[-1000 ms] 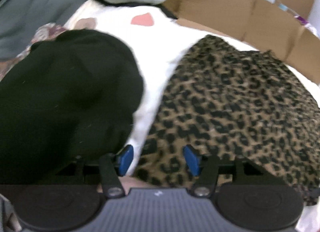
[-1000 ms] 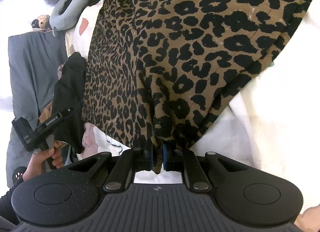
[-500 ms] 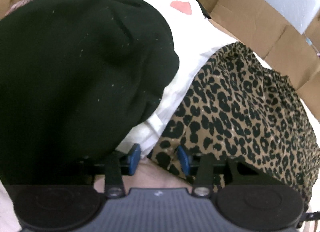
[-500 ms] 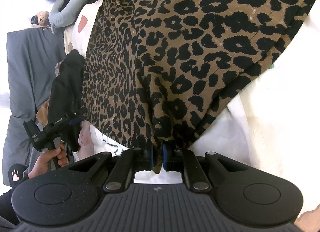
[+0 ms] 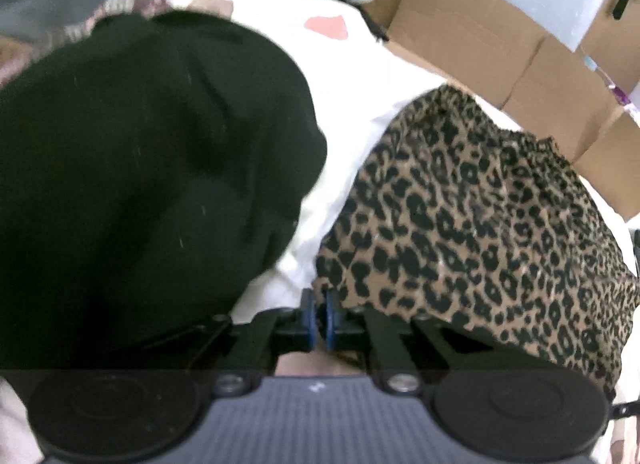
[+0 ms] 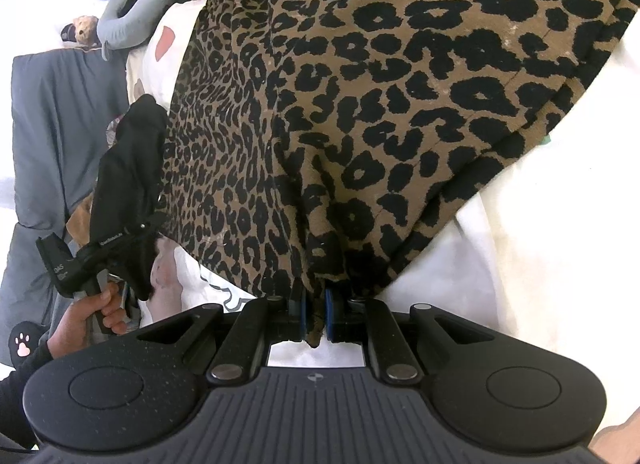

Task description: Fold clothes

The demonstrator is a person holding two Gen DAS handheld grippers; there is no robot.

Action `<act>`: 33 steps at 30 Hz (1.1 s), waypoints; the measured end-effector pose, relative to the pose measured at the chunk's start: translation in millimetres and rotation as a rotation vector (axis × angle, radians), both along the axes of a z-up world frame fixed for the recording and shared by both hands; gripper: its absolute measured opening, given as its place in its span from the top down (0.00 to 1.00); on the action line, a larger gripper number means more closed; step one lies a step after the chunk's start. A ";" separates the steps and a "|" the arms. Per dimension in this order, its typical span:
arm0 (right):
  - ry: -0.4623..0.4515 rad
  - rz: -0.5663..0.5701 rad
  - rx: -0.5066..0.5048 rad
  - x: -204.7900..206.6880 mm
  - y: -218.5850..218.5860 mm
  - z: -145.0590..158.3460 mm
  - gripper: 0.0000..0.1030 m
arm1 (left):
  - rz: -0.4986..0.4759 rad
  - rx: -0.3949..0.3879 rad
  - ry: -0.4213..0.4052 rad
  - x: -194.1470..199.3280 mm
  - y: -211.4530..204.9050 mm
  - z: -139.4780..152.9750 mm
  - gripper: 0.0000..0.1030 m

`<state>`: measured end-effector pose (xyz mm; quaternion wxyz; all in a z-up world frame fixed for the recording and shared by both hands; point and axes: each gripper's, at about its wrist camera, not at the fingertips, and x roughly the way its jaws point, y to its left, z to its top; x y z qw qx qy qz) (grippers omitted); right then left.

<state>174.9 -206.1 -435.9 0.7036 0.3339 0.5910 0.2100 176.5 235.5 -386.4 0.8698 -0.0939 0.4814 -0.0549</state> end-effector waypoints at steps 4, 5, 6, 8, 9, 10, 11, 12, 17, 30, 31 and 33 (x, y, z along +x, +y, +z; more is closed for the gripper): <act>-0.003 0.014 0.021 0.9 6.6 4.2 0.93 | 0.006 0.024 -0.034 4.4 0.3 14.1 0.95; -0.003 0.017 0.025 1.6 8.8 4.3 0.93 | 0.008 0.030 -0.043 5.4 0.4 17.6 0.95; -0.002 0.021 0.029 2.2 11.1 4.5 0.93 | 0.010 0.037 -0.048 6.5 0.5 19.8 0.95; 0.000 0.029 0.033 3.3 16.0 4.5 0.93 | 0.017 0.049 -0.043 7.8 0.9 18.1 0.95; -0.001 0.037 0.029 3.5 19.2 4.0 0.93 | 0.024 0.054 -0.037 7.4 1.5 15.3 0.95; -0.002 0.047 0.024 3.6 22.5 3.4 0.93 | 0.027 0.060 -0.027 7.0 1.9 11.7 0.95; -0.003 0.056 0.019 3.7 25.8 2.8 0.93 | 0.029 0.066 -0.017 6.5 2.1 8.0 0.95; -0.003 0.063 0.014 3.8 28.5 2.0 0.94 | 0.030 0.072 -0.008 5.7 2.0 4.2 0.95; -0.001 0.082 -0.007 4.9 32.7 -1.5 0.94 | 0.048 0.077 0.023 3.8 2.7 -10.9 0.95; -0.015 0.138 -0.039 14.8 24.3 34.6 0.72 | 0.102 0.024 0.011 4.9 1.9 18.6 0.85; -0.019 0.141 -0.048 14.3 23.0 39.8 0.72 | 0.098 0.021 0.001 6.0 1.1 23.9 0.85; -0.029 0.146 -0.069 12.2 20.2 51.1 0.72 | 0.079 0.017 -0.021 9.3 -0.9 36.9 0.84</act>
